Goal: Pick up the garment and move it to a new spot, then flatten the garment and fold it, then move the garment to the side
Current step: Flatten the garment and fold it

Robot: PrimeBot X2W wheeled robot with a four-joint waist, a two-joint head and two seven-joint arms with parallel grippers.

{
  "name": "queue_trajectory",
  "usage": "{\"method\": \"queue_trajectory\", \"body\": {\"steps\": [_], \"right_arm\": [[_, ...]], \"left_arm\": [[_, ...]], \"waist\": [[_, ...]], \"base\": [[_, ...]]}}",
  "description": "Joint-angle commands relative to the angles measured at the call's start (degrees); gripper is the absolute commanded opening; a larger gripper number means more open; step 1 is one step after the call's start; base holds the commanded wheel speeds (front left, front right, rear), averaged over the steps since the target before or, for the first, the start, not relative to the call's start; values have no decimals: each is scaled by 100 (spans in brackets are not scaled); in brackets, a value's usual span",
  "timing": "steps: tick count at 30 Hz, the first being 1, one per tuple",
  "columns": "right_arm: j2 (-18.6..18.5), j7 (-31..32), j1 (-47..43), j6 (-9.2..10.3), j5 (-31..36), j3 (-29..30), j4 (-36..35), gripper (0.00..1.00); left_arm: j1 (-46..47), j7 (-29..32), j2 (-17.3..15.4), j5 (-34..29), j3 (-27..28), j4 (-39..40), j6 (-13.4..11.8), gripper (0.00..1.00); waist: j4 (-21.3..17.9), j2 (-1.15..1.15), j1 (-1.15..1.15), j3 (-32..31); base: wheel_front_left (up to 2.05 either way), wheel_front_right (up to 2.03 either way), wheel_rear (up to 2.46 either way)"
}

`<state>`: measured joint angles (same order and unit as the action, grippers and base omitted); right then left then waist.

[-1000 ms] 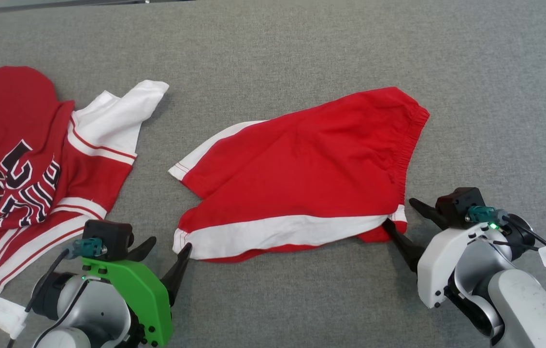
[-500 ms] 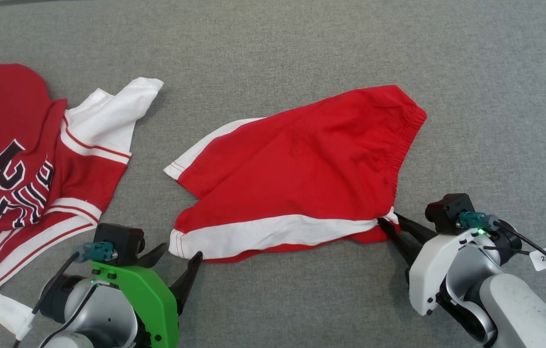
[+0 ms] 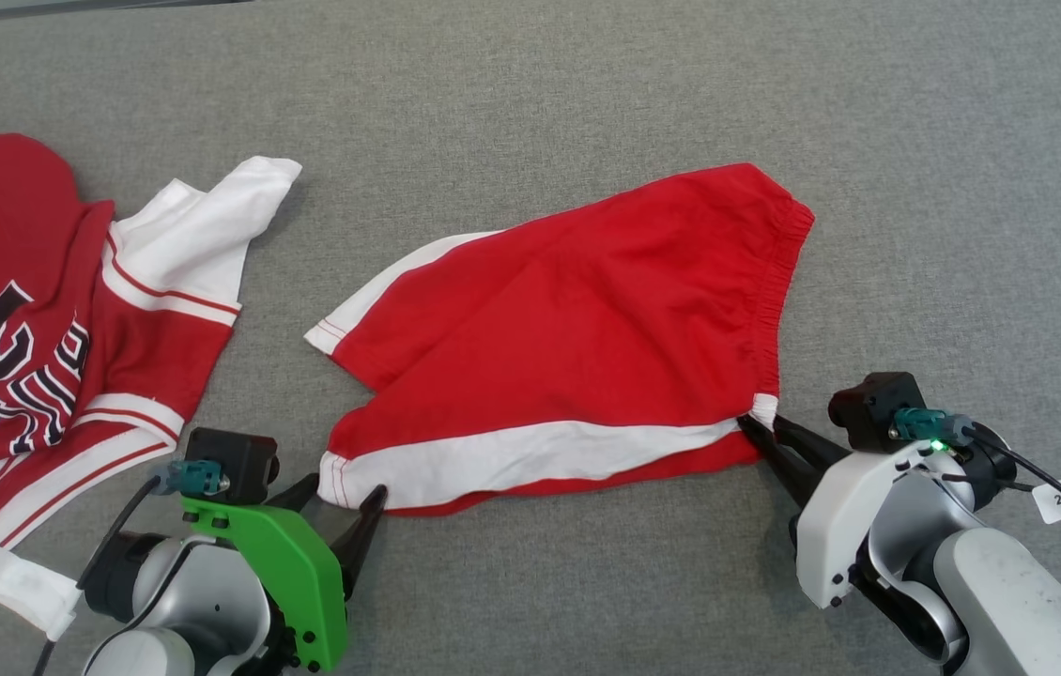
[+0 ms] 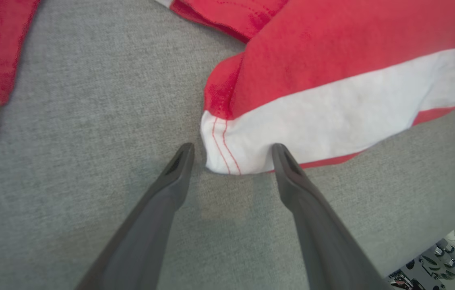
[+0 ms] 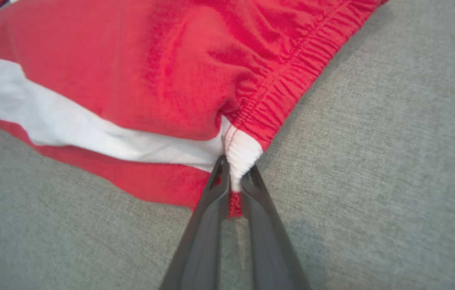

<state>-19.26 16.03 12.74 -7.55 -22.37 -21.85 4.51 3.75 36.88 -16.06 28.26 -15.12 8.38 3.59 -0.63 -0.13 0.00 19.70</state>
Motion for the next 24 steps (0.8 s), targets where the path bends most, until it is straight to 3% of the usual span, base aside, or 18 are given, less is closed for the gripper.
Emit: {"method": "queue_trajectory", "body": {"steps": [1, 3, 4, 6, 11, 17, 21, 24], "right_arm": [[-44, -22, 57, 12, -22, -15, -7, 0], [-43, -38, 68, 11, -25, -34, -51, 0], [-46, -45, 74, 11, -27, -39, -72, 0], [-52, -53, 71, 11, -41, -39, -127, 0], [-82, -42, 18, 10, -220, 66, -444, 0], [-294, 180, 292, 8, -659, 557, -1334, 0], [-438, 551, 583, 7, -1038, 889, -1894, 0], [-517, 719, 735, 7, -1080, 937, -2060, 0]], "left_arm": [[113, -61, 24, 20, -16, -67, 29, 100], [162, -131, 21, -2, -55, -120, 65, 100], [198, -184, 23, -22, -73, -132, 89, 80], [232, -339, 69, 13, -84, -108, 126, 0], [231, -404, 164, 378, -51, 219, 204, 0], [518, -42, 105, 1129, 156, 1234, 252, 0], [730, 411, 10, 1714, 479, 1688, 71, 0], [636, 611, -152, 1819, 666, 1773, -43, 0]], "waist": [[-22, 13, 0, 9], [-43, 13, 0, 22], [-52, 13, 0, 28], [-69, 13, 0, 32], [-109, 13, 0, 46], [-172, 13, 0, 152], [-248, 13, 0, 220], [-308, 13, 0, 270]], "base": [[0, 0, 0], [0, 0, 0], [0, 0, 0], [0, 0, 0], [0, 0, 0], [0, 0, 0], [0, 0, 0], [0, 0, 0]]}}
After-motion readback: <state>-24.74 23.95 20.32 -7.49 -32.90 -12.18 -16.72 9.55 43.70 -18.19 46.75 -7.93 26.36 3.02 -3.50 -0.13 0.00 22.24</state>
